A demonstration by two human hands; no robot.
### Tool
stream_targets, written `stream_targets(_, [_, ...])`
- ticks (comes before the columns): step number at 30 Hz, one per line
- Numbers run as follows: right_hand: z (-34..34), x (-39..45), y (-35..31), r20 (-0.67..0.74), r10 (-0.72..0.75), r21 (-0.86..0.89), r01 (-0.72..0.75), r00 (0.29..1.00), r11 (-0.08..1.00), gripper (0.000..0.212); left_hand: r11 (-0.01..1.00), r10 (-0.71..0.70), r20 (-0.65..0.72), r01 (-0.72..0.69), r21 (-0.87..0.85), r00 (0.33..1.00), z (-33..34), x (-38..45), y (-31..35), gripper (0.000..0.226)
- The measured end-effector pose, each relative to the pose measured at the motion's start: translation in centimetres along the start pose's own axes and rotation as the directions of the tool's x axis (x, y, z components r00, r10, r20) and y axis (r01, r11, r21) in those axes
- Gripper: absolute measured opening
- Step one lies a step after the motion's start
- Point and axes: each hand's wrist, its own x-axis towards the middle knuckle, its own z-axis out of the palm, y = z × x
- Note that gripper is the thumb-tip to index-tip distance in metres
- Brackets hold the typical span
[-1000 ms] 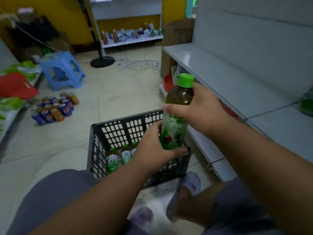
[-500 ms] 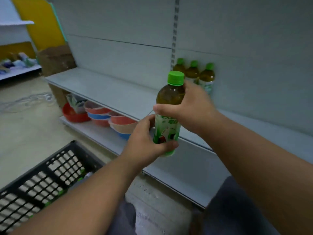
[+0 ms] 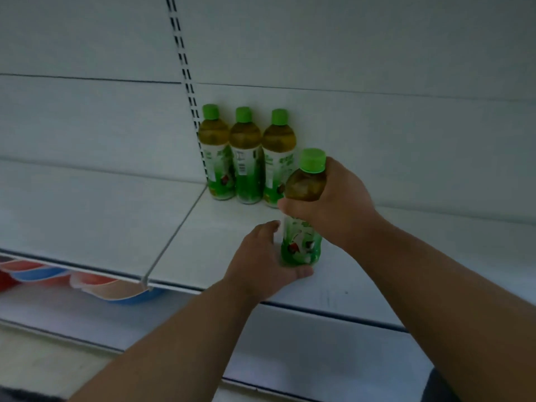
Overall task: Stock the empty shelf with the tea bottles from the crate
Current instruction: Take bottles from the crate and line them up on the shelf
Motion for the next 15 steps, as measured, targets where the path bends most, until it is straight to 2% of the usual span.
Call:
stream_targets(3, [0.3, 0.5, 1.2, -0.031, 0.054, 0.012, -0.054, 0.998, 0.998, 0.059, 0.994, 0.009, 0.058, -0.015, 0.105, 0.998, 1.2, 1.6, -0.2, 0.130])
stream_targets(6, [1.0, -0.3, 1.4, -0.095, 0.087, 0.067, -0.081, 0.992, 0.995, 0.068, 0.920, -0.002, 0.111, -0.042, 0.389, 0.994, 2.0, 2.0, -0.2, 0.139])
stream_targets(8, [1.9, -1.4, 1.9, -0.133, 0.116, 0.074, -0.107, 0.984, 0.991, 0.071, 0.866, -0.018, 0.148, -0.059, 0.496, 0.989, 2.3, 1.9, -0.1, 0.138])
stream_targets(15, [3.1, -0.5, 3.7, -0.191, 0.098, -0.030, -0.106, 0.977, 0.994, 0.075, 0.792, -0.048, 0.197, -0.083, 0.605, 0.979, 2.7, 1.9, 0.0, 0.138])
